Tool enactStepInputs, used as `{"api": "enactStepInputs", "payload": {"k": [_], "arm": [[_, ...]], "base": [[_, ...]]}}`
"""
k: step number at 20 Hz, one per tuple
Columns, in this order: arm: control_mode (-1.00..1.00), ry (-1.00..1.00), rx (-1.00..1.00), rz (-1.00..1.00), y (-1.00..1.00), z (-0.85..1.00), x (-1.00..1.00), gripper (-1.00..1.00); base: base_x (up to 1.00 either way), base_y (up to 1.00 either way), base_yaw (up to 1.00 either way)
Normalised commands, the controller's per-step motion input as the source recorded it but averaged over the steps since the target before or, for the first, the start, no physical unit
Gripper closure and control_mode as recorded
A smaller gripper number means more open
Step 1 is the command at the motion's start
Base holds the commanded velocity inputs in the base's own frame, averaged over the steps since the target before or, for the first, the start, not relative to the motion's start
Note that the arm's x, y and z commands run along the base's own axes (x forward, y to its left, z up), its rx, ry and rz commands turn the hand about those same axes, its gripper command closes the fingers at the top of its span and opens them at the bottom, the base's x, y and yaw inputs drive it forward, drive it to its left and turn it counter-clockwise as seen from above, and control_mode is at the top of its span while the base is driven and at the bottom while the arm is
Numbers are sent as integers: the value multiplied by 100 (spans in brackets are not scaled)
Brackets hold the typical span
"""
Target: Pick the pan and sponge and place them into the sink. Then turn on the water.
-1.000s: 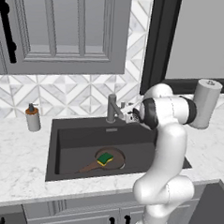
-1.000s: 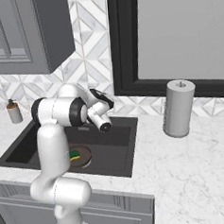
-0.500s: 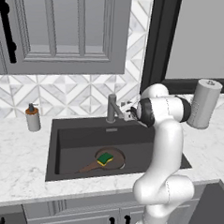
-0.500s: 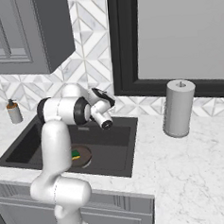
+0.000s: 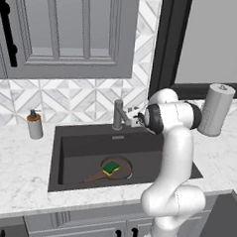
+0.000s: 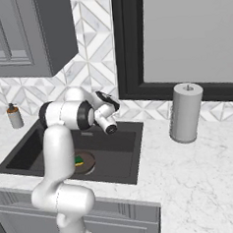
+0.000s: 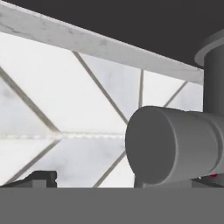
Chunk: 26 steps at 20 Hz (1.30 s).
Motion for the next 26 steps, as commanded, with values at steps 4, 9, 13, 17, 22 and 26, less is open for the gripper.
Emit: {"api": "enactStepInputs", "payload": {"k": [4, 9, 13, 17, 22, 26], "arm": [[-100, -5, 10, -1, -22, -3, 18, 100], [-100, -4, 19, -9, -74, -12, 23, 100], [-100, -1, 16, -13, -83, -30, 39, 100], [-100, 0, 9, -15, -80, -45, 47, 100], [-100, 0, 10, -17, -92, -47, 43, 100], [-100, 0, 11, -16, -100, -52, 31, 100]], "base": [[0, 0, 0], [0, 0, 0], [0, 0, 0], [0, 0, 0], [0, 0, 0], [0, 0, 0]]}}
